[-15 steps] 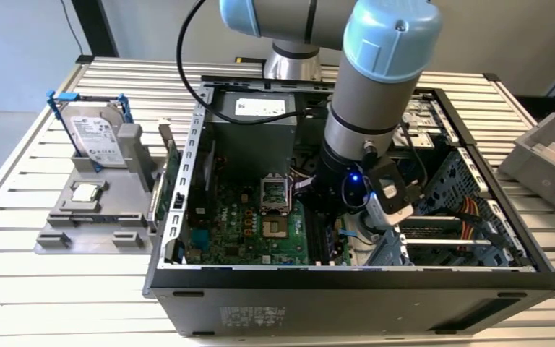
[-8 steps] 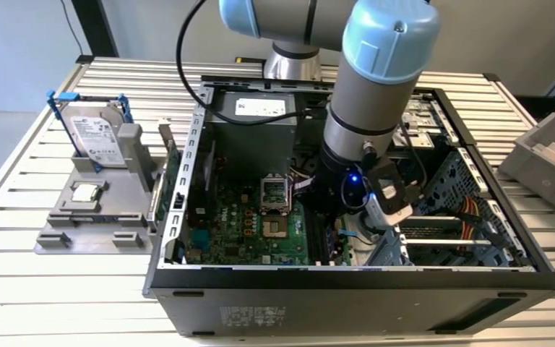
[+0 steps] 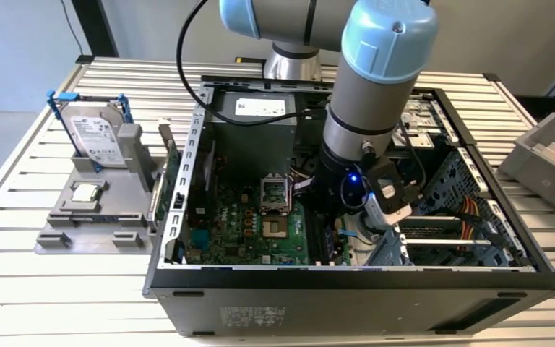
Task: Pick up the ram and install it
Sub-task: 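Insert the ram into the slot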
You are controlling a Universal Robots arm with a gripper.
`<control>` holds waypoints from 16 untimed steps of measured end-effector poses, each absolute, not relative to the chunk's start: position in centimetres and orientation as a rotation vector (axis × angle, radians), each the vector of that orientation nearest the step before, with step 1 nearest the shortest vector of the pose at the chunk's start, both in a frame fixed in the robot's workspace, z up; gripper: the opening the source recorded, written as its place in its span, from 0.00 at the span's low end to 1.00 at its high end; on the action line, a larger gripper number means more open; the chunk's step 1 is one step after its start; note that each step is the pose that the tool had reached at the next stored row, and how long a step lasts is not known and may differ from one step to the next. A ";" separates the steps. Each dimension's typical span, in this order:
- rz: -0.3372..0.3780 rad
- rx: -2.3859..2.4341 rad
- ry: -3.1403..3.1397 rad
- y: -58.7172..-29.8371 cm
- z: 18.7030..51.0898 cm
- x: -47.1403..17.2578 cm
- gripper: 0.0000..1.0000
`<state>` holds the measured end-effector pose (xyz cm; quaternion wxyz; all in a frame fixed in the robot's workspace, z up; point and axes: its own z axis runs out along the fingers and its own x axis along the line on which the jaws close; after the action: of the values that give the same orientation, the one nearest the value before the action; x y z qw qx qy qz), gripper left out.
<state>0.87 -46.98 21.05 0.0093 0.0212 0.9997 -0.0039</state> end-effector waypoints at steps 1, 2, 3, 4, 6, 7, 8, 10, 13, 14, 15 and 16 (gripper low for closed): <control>-0.012 0.066 3.122 -47.0 21.0 0.9 0.00; -0.012 0.066 3.122 -47.0 21.0 0.9 0.00; -0.012 0.066 3.122 -47.0 21.0 0.9 0.00; -0.012 0.066 3.122 -47.0 21.0 0.9 0.00; -0.012 0.066 3.122 -47.0 21.0 0.9 0.00; -0.012 0.066 3.122 -47.0 21.0 0.9 0.00; -0.012 0.066 3.122 -47.0 21.0 0.9 0.00; -0.012 0.066 3.122 -47.0 21.0 0.9 0.00; -0.012 0.066 3.122 -47.0 20.9 0.9 0.00; -0.012 0.066 3.122 -47.0 20.8 0.9 0.00; -0.012 0.066 3.122 -47.0 20.8 0.9 0.00; -0.012 0.066 3.122 -47.0 20.8 0.9 0.00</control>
<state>0.87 -46.96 20.84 0.0094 0.0212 0.9997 -0.0038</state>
